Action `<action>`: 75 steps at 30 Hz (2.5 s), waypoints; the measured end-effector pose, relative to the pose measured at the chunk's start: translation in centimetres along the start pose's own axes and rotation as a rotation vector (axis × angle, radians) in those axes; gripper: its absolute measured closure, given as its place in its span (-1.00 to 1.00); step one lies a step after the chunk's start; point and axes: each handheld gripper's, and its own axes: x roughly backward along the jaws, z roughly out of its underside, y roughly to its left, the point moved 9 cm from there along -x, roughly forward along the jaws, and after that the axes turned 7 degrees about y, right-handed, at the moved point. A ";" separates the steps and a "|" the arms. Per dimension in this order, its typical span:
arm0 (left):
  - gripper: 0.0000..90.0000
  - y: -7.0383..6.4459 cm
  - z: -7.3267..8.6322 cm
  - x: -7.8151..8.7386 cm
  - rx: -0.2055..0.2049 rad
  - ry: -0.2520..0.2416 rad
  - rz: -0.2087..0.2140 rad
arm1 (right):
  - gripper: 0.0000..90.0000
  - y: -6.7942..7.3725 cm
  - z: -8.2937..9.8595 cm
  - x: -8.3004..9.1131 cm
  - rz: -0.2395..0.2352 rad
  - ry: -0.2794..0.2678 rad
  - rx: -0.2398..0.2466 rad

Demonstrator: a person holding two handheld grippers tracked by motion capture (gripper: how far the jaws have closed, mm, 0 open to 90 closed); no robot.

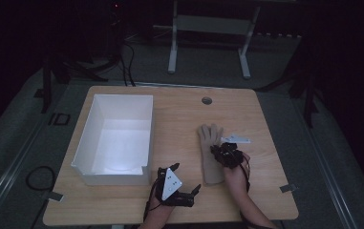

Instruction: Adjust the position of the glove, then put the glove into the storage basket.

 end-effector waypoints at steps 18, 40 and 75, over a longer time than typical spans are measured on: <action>-0.99 0.1 0.0 -0.2 0.022 0.015 0.012 | -0.43 -1.7 -1.7 2.3 -0.065 -0.080 0.009; -0.93 -2.8 -2.0 -2.7 -0.101 0.129 0.238 | -0.70 -4.2 -4.0 5.9 -0.218 -0.112 0.171; -0.10 -3.8 -0.6 -8.1 -0.293 0.431 0.428 | -0.23 -5.6 -3.9 -4.6 -0.282 0.120 0.028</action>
